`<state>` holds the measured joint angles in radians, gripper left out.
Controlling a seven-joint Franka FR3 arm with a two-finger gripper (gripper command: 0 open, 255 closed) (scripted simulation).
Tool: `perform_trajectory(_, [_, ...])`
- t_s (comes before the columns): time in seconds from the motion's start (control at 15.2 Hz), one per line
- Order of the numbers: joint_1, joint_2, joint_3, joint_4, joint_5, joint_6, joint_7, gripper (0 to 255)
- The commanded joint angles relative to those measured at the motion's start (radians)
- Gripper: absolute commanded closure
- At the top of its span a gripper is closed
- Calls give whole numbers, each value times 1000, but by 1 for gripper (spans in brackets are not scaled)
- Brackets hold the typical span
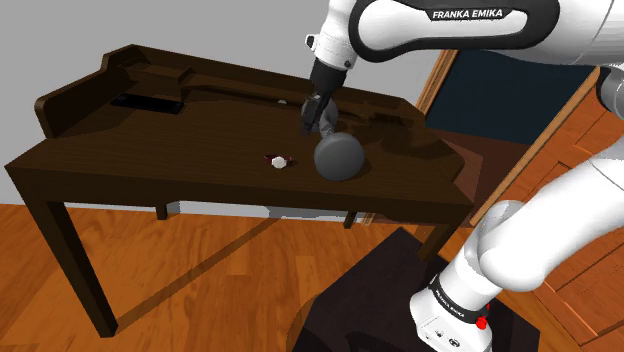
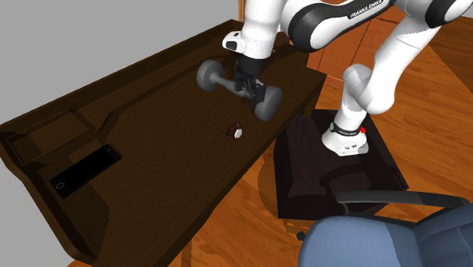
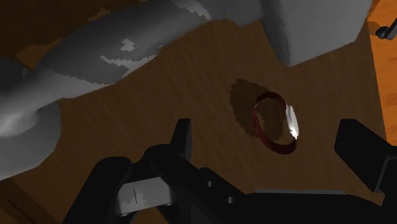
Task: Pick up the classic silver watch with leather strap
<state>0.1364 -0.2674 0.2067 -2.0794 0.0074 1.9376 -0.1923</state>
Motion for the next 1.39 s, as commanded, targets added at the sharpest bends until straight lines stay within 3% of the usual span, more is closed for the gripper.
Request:
perform_trajectory(0.0, [15, 63, 23, 34, -15, 22, -8, 0])
perform_trajectory(0.4, [61, 242, 86, 151, -80, 62, -20, 0])
perform_trajectory(0.99, [62, 264, 86, 73, -91, 160, -8, 0])
perform_trajectory(1.06, [61, 264, 85, 73, -91, 160, -9, 255])
perform_trajectory(1.32, [61, 264, 85, 73, -90, 160, -10, 255])
